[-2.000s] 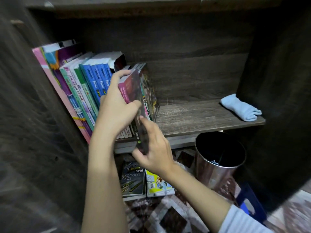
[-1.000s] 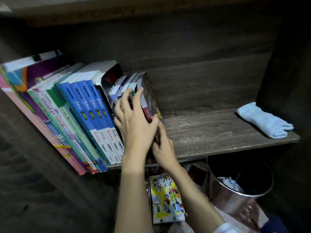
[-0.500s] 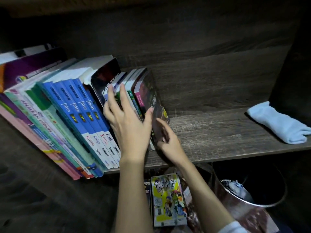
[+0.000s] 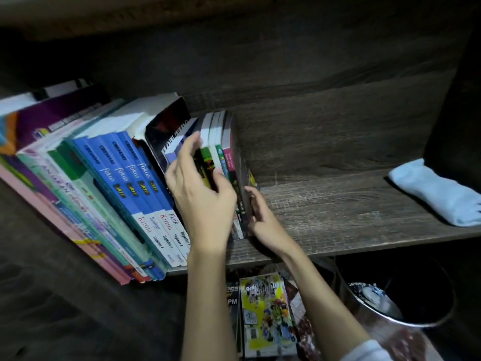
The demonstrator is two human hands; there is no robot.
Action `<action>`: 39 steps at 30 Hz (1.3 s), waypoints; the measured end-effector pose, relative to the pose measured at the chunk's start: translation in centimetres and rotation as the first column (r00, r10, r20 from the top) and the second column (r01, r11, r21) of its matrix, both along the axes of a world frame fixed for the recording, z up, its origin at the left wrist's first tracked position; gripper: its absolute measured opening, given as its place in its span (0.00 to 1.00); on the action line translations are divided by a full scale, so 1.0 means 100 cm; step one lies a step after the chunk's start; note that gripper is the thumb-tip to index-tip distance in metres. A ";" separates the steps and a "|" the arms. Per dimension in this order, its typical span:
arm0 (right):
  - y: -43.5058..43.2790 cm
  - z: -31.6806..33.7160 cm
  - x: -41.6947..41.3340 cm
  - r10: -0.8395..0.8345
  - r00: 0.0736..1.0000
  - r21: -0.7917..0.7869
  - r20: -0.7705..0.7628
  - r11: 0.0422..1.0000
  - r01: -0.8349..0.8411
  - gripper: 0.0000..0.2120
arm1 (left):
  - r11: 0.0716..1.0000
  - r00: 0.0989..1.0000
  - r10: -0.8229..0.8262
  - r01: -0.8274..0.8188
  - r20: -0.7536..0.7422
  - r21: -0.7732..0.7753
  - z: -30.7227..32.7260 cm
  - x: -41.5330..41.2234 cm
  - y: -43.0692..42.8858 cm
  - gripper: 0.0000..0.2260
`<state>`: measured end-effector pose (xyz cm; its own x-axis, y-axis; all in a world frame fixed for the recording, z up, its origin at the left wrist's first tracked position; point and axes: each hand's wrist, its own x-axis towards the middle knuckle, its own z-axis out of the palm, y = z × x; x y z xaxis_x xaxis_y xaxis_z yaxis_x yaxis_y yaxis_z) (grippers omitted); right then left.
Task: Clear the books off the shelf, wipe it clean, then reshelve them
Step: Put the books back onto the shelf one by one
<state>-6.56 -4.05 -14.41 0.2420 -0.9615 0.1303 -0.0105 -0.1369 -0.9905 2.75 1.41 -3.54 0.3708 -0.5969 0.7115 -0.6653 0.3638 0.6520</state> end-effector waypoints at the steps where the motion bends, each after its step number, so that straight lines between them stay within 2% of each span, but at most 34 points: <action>1: 0.000 0.000 0.002 0.006 1.000 0.000 0.004 1.000 -0.006 0.35 | 1.000 1.000 -0.003 0.003 0.017 0.011 0.000 0.002 0.001 0.27; 7: 0.001 -0.005 0.016 -0.151 0.982 -0.063 -0.110 0.987 0.145 0.37 | 0.988 0.976 0.043 -0.074 0.214 0.136 0.000 0.016 0.007 0.39; 10: 0.003 0.000 0.011 -0.210 0.953 -0.108 -0.217 0.976 0.190 0.35 | 0.970 0.969 0.083 -0.131 0.231 0.203 0.005 0.014 0.013 0.43; 13: 0.008 0.002 0.008 -0.181 0.961 -0.115 -0.209 0.980 0.160 0.36 | 0.952 0.945 0.147 -0.216 0.292 0.219 0.008 0.011 0.015 0.45; 16: 0.012 0.000 0.008 -0.187 0.956 -0.161 -0.225 0.975 0.153 0.39 | 0.950 0.946 0.153 -0.220 0.284 0.220 0.009 0.011 0.014 0.43; 21: 0.018 -0.004 0.015 -0.305 0.916 -0.306 -0.262 0.926 0.221 0.38 | 0.975 0.960 0.176 -0.201 0.219 0.099 0.007 0.012 0.020 0.31; 26: 0.021 -0.008 0.019 -0.341 0.896 -0.326 -0.285 0.914 0.244 0.37 | 0.987 0.991 0.136 -0.136 -0.005 -0.081 0.003 0.012 0.026 0.17; 28: 0.023 -0.009 0.020 -0.355 0.886 -0.325 -0.300 0.911 0.255 0.37 | 0.988 0.990 0.071 -0.086 -0.123 -0.128 0.004 0.017 0.028 0.16; 30: 0.023 -0.011 0.020 -0.356 0.881 -0.313 -0.311 0.914 0.258 0.37 | 0.991 0.963 -0.022 -0.015 -0.270 -0.132 0.007 0.020 0.031 0.18; 32: 0.022 -0.012 0.020 -0.355 0.878 -0.304 -0.320 0.916 0.260 0.37 | 0.988 0.931 -0.084 0.031 -0.356 -0.151 0.011 0.021 0.036 0.21; 36: 0.023 -0.014 0.019 -0.354 0.877 -0.307 -0.326 0.917 0.256 0.37 | 0.977 0.922 -0.127 0.053 -0.366 -0.206 0.016 0.025 0.043 0.22; 39: 0.024 -0.014 0.019 -0.358 0.874 -0.309 -0.330 0.915 0.258 0.36 | 0.978 0.936 -0.110 0.043 -0.333 -0.202 0.015 0.031 0.045 0.18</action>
<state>-4.66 -1.69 -15.80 0.0171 -0.9425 0.3337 -0.4529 -0.3048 -0.8379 5.85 5.93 -2.07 0.5695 -0.5000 0.6525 -0.3804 0.5433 0.7484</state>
